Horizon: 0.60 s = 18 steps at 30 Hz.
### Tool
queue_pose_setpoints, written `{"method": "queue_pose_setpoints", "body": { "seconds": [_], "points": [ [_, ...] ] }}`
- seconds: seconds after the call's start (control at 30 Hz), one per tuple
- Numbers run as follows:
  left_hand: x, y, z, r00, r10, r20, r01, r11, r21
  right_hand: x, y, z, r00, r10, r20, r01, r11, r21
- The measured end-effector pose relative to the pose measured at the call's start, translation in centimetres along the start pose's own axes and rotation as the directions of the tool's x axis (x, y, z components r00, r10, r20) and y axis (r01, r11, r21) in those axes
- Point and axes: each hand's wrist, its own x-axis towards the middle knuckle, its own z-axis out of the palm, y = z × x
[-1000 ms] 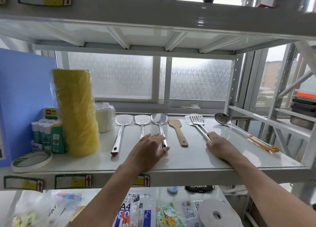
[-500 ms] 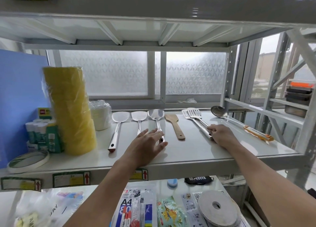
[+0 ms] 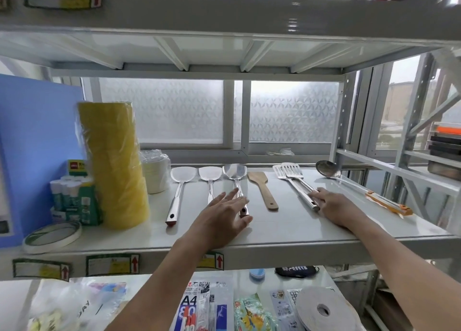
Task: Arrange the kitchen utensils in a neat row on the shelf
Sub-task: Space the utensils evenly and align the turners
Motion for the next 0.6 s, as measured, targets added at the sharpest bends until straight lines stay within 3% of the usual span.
{"method": "queue_pose_setpoints", "body": {
  "seconds": [0.2, 0.6],
  "points": [
    [0.2, -0.1, 0.0, 1.000, 0.016, 0.006, -0.016, 1.000, -0.005, 0.5, 0.7, 0.4, 1.000, -0.004, 0.009, 0.004, 1.000, 0.005],
    [0.1, 0.0, 0.0, 1.000, 0.020, 0.017, -0.019, 0.999, -0.033, 0.2, 0.8, 0.4, 0.974, 0.142, -0.176, -0.132, 0.989, 0.065]
  ]
}}
